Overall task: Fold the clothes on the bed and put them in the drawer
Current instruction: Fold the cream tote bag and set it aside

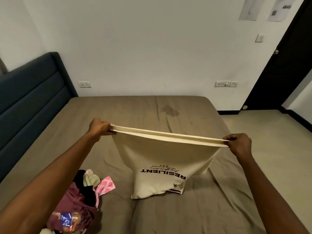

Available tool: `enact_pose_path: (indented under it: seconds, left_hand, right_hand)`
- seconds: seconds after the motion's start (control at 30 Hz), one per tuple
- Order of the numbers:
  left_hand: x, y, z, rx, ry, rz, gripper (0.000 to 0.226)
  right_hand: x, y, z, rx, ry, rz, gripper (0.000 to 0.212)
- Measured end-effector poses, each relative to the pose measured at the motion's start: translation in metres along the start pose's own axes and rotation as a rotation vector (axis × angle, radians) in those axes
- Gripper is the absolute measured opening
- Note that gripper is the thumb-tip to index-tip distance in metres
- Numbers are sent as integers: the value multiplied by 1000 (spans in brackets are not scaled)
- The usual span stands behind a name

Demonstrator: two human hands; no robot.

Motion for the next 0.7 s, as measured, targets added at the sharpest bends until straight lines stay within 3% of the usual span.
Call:
enact_pose_path:
  seconds: [0.17,0.27,0.37,0.47,0.57,0.7]
  left_hand:
    - [-30,62,19,-482,125,752,11]
    - [-43,92,46,-484,161,886,3]
    - [-45,106,82,-329,74,622,13]
    - [-45,126,88,-237,95,166,20]
    - [-48,143,85,-201,85,-286,18]
    - [-36,152,71,-228,113,-449,22]
  right_hand:
    - [-26,-44,61,117,-3,-280,16]
    - [-35,-71,92,172,67,-346,15]
    - [-42,-71,126,-22,42,-278,10]
    - [-46,-80,146,-110,15,145,14]
    - [-32,-100,149,-130,51,548,35]
    - [-15,-109,155,-77,67,652,46]
Point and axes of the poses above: each hand's wrist, its own z-axis towards the middle knuckle, its own x-axis out of the back of the hand, y = z × x, the point moved 8 cm from there along z, towards the middle knuckle, and after that the axes turned 7 degrees about -z, right-handed, at the moved point
